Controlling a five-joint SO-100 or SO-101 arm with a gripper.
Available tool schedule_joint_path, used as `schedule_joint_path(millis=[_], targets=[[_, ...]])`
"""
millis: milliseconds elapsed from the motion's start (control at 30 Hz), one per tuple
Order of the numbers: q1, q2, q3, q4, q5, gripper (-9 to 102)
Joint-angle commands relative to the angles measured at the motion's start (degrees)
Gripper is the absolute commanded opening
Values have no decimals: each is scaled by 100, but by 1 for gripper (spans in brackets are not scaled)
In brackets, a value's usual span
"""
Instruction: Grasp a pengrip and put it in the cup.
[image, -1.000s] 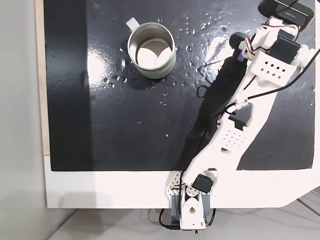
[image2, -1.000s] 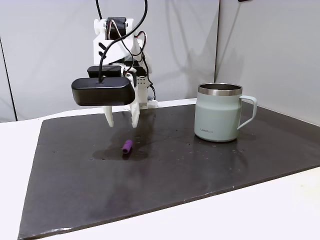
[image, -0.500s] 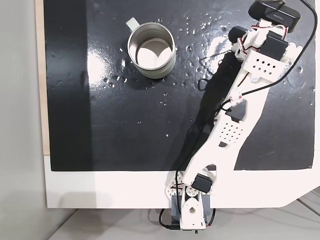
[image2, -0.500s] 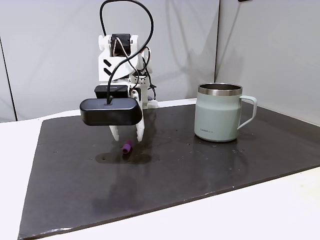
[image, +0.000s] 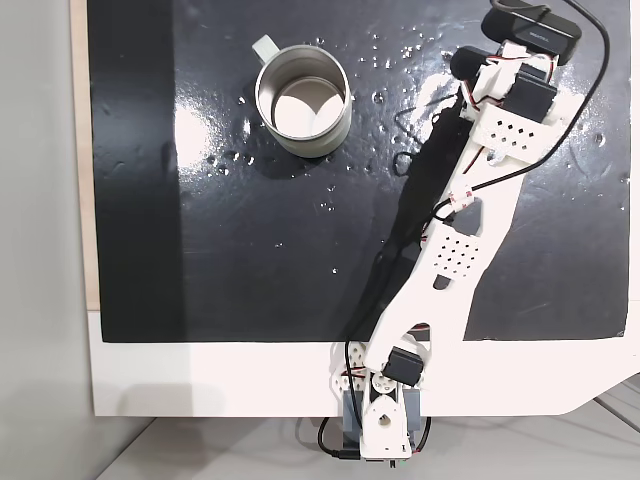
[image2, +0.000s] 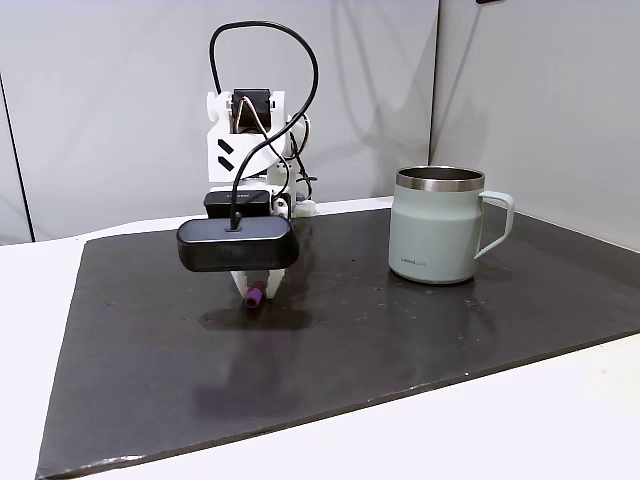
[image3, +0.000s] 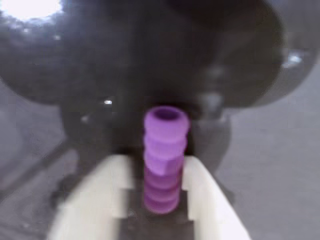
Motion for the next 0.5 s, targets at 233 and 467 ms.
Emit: schedule_joint_path(millis=[233,467], targets=[[0,633,-246,149,387,0],[-202,2496,861,185,914,0]])
